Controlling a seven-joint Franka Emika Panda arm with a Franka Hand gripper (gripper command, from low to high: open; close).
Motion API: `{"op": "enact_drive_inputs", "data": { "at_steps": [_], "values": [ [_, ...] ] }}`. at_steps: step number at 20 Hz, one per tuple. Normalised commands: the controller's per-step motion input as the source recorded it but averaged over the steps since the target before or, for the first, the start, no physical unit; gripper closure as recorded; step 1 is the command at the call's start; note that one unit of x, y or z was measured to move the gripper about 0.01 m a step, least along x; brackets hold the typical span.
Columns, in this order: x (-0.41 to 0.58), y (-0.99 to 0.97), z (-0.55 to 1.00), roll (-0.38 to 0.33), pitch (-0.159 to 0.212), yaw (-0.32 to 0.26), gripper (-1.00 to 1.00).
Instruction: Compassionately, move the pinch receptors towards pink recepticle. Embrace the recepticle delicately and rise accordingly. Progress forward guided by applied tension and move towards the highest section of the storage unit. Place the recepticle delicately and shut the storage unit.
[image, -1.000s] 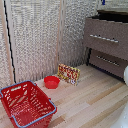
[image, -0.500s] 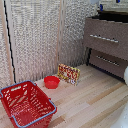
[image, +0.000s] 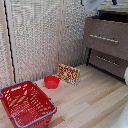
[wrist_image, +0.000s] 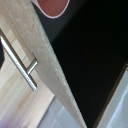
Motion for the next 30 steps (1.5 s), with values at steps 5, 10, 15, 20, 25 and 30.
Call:
{"op": "enact_drive_inputs", "data": {
  "at_steps": [5,10,15,20,25,30],
  "values": [
    [-0.335,0.21,-0.23,-0.341,0.122,0.089,-1.0],
    [-0.295,0.24,-0.37,-0.336,0.049,0.076,-1.0],
    [-0.239,0.27,-0.43,-0.35,0.004,0.063,-1.0],
    [-0.141,0.2,-0.38,-0.369,-0.001,0.073,-1.0],
    [-0.207,0.02,-0.32,-0.36,-0.07,0.099,-1.0],
    [-0.129,0.0,-0.34,-0.312,-0.154,0.101,-1.0]
  ]
}}
